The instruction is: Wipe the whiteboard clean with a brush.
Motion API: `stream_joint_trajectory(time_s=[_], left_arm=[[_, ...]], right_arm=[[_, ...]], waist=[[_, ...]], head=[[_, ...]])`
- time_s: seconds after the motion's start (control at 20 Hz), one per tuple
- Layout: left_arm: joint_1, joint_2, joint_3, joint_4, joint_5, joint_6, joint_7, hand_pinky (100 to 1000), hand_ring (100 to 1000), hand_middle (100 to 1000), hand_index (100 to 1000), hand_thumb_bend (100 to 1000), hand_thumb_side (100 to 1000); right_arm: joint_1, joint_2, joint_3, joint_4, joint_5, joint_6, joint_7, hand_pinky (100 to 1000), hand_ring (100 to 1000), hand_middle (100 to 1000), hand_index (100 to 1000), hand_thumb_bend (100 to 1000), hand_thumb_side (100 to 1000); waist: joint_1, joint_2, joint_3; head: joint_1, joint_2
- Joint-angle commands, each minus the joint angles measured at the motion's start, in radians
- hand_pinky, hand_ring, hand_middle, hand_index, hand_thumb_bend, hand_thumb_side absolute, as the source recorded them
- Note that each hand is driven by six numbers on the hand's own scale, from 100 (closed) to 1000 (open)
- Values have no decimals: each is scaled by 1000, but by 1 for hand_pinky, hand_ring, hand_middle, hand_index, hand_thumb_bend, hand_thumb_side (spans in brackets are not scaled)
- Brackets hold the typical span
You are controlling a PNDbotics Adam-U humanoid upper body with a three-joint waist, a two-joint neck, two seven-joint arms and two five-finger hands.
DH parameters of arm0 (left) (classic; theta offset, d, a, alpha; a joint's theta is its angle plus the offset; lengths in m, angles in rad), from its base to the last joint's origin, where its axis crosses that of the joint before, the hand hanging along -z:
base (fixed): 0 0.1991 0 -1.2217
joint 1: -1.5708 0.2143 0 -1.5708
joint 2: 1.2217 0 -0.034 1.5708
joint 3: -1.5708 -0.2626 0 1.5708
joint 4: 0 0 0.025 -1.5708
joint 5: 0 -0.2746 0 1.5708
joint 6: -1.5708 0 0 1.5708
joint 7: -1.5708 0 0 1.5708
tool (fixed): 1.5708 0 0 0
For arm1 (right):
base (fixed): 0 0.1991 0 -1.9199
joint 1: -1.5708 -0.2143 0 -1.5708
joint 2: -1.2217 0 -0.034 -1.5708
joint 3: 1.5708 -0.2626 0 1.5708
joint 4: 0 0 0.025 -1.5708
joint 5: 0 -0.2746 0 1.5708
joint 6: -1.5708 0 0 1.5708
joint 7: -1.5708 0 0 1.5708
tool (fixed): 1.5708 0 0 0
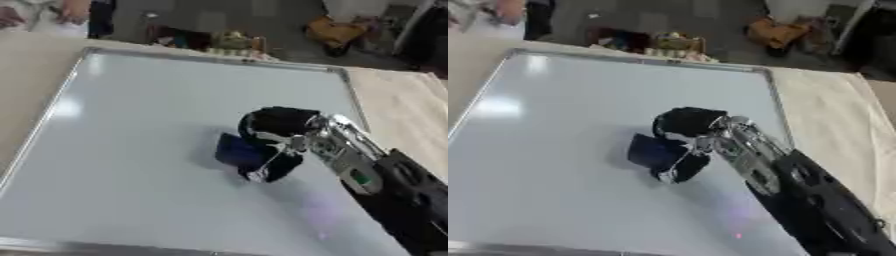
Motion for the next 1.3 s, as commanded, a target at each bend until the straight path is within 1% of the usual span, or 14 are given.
stream_joint_trajectory(time_s=[0.05,0.35,0.4,0.45,0.5,0.7,1.05,1.3], left_arm=[[-7,17,5,-11,-3,-2,-3,717,581,615,759,286,979],[-9,17,5,-11,-3,-1,-4,717,581,616,759,285,980],[-9,17,5,-11,-3,-1,-4,717,580,616,759,285,980],[-9,17,5,-11,-3,-1,-5,717,580,616,759,285,981],[-10,17,5,-11,-3,-1,-5,717,580,616,759,284,981],[-11,15,4,-10,-4,-1,-8,716,579,616,759,282,982],[-12,14,5,-8,-7,-6,-11,713,577,616,759,277,984],[-12,14,5,-7,-9,-6,-12,712,576,616,759,276,985]], right_arm=[[-10,-40,-30,-15,-5,12,-14,757,839,463,100,212,428],[-10,-71,-72,7,-7,38,-38,759,839,458,100,210,439],[-10,-77,-80,15,-6,43,-42,759,839,456,100,155,422],[-12,-84,-89,24,-5,49,-47,759,840,455,100,207,442],[-13,-90,-96,32,-5,53,-52,759,839,454,100,209,442],[-28,-112,-131,80,0,74,-71,762,842,455,100,205,448],[-55,-140,-171,177,29,94,-103,766,847,452,100,192,456],[-73,-152,-196,248,64,104,-140,768,849,452,100,184,463]], waist=[[7,-23,-1],[5,-21,1],[5,-20,2],[5,-19,3],[5,-18,4],[5,-11,9],[5,1,19],[2,5,20]], head=[[4,-9],[8,-7],[9,-7],[10,-7],[10,-7],[10,-8],[-5,-11],[-13,-18]])
